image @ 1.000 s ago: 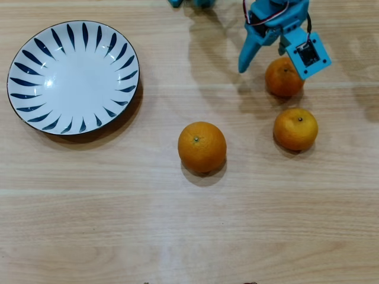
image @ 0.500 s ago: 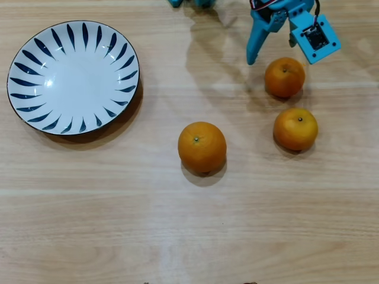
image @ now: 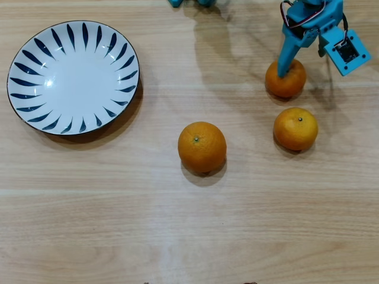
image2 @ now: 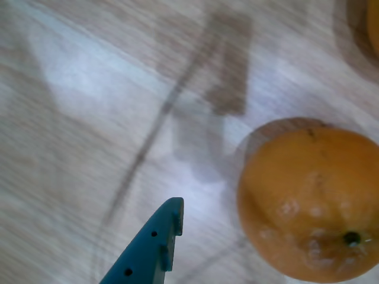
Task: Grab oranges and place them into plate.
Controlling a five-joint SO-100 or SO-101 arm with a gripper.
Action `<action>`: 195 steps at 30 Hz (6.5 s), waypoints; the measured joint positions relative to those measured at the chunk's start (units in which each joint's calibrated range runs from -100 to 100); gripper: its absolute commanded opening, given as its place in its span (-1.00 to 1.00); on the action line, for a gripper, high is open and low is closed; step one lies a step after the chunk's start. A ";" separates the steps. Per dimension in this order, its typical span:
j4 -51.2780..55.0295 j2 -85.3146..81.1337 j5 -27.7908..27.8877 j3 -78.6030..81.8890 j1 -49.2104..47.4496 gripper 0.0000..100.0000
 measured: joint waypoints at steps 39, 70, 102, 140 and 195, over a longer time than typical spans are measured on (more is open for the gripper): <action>-14.81 6.35 2.40 9.74 5.57 -0.33; 8.61 -31.32 36.52 19.65 74.63 -0.31; 33.85 -14.47 19.82 -26.38 34.02 -0.39; -26.27 19.21 2.40 -8.50 13.59 -0.14; 2.07 -14.64 20.66 -7.70 37.57 -0.34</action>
